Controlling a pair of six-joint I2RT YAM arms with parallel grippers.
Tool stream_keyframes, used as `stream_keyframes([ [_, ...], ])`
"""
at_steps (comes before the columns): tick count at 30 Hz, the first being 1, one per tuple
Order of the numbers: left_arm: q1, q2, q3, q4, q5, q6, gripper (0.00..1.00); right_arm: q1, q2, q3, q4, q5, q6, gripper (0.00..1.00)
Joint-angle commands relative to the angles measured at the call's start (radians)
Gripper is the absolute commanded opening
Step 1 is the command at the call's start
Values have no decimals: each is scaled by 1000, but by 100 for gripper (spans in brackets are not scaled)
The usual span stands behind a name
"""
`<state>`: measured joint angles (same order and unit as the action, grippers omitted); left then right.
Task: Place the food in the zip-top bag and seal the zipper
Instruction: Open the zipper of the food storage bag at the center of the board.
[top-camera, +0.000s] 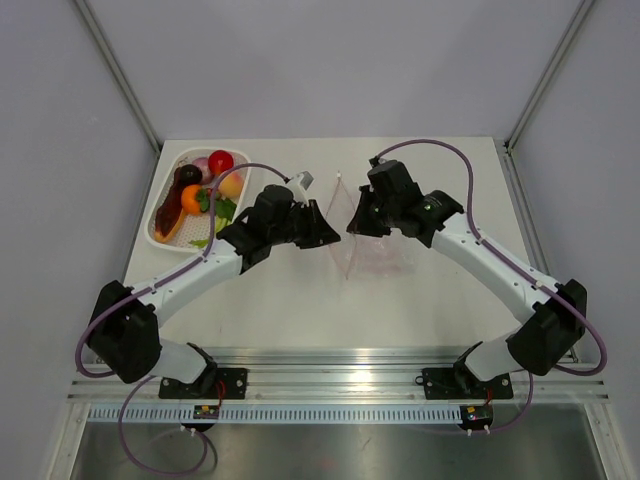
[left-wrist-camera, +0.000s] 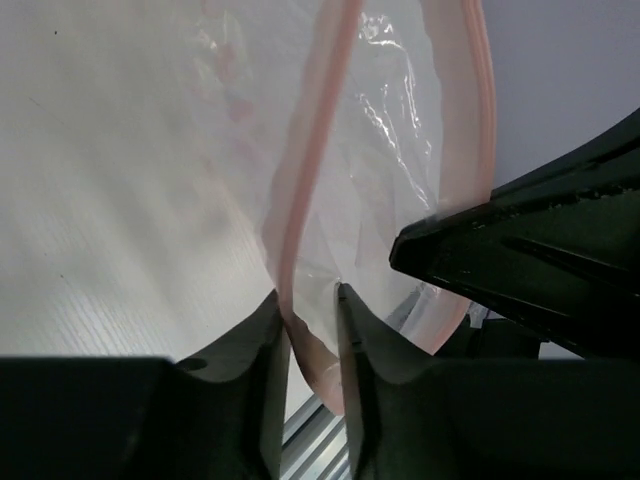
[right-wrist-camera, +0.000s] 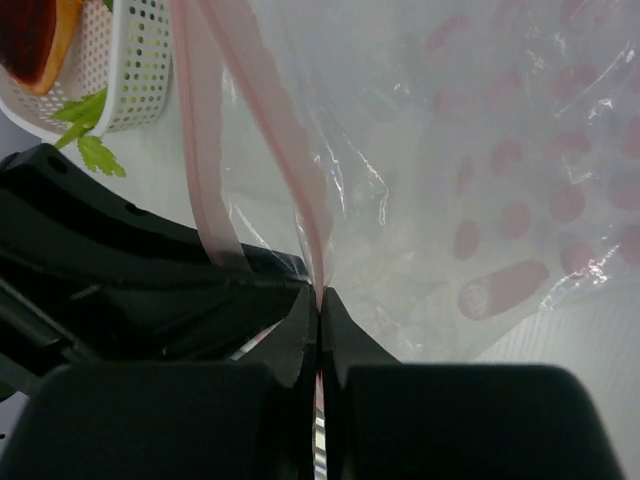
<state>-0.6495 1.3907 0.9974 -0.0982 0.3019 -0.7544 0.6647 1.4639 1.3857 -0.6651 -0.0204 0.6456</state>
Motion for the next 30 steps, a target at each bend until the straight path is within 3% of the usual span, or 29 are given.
stream_keyframes([
  [1,-4,7,96,-10,-29,49,8,7,-34,71,-95,51,11,0],
  [3,-4,7,160,-64,-38,94,0,6,-36,113,-160,129,-35,0],
  [6,-2,7,234,-240,-52,168,0,6,-24,223,-302,313,-111,0],
  [10,5,16,358,-414,-81,254,0,7,-10,387,-474,422,-158,0],
  [14,8,34,362,-469,-86,296,0,7,-45,386,-458,384,-147,0],
  [27,25,128,290,-428,40,343,0,7,-21,90,-261,246,-83,3],
  [30,25,116,284,-422,63,348,0,6,-5,70,-239,238,-72,21],
])
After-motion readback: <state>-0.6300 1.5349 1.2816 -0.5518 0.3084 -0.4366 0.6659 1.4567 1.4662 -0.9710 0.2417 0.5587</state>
